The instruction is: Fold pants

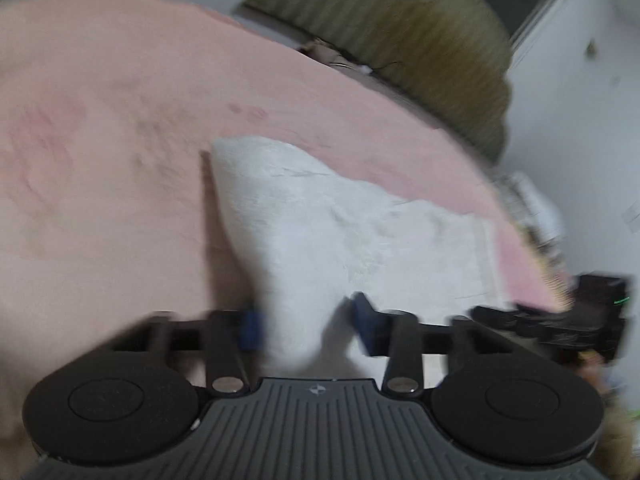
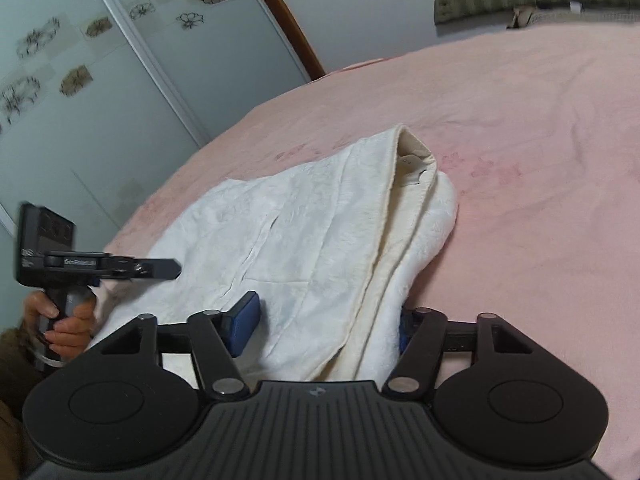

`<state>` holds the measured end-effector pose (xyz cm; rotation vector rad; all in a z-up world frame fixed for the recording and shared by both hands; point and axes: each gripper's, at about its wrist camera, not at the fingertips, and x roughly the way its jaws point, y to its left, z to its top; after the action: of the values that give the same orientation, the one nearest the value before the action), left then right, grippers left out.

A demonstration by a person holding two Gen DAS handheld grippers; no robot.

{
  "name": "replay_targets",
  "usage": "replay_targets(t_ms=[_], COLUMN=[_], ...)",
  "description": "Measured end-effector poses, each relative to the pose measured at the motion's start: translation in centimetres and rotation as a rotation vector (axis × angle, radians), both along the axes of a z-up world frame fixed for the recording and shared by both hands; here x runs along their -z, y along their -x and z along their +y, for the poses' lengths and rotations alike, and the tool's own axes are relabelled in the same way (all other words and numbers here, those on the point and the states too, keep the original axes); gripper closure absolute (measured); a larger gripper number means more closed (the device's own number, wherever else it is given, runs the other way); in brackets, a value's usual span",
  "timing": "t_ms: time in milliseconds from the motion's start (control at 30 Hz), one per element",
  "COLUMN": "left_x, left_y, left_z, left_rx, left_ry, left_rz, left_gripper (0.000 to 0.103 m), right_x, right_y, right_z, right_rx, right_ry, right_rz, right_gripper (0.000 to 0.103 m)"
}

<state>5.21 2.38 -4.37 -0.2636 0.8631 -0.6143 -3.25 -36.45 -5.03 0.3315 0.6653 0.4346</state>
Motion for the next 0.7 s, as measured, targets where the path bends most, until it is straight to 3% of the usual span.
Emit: replay_targets(t_ms=[100,167,333,500,600,700], left_x=[-0.8,-1.5,-3.5,-6.1,-7.3,-7.1], left_y=[1.5,2.5,2.6,0.9,-2.0,-6.2], left_z=[-0.2,-0.1,0.3,0.4,0.7,1.6], left_rx=[-0.008,-0.008,-0.01,-0.048,-0.071,-0.109], left_ry=[-0.02,-0.03,-0.028,-0.109,-0.166,-0.209], left_rz=[-0.088,-0.158,-0.248,-0.383,-0.442,-0.425], left_gripper=[0.089,0.096,0.097,0.097,0.097,0.096], right_x=[-1.2,-2.2,-4.8,-6.6,-7.5,-7.2], right_y=[1.2,1.8,1.1,-2.5,-6.2,-10.3], right_z=[1.2,2.2,3.8,5.9,6.5,6.7], right_rx=[0.022,0.022,-0.001,-0.039,-0.041,-0.021], right_ry=[0.033,0.067,0.117,0.141,0.143,0.119], right_rz=[-0.04,-0.083,-0.173,-0.246,-0.276,-0.261], right_gripper=[0.07,0.076,0.078,0.079,0.079,0.079])
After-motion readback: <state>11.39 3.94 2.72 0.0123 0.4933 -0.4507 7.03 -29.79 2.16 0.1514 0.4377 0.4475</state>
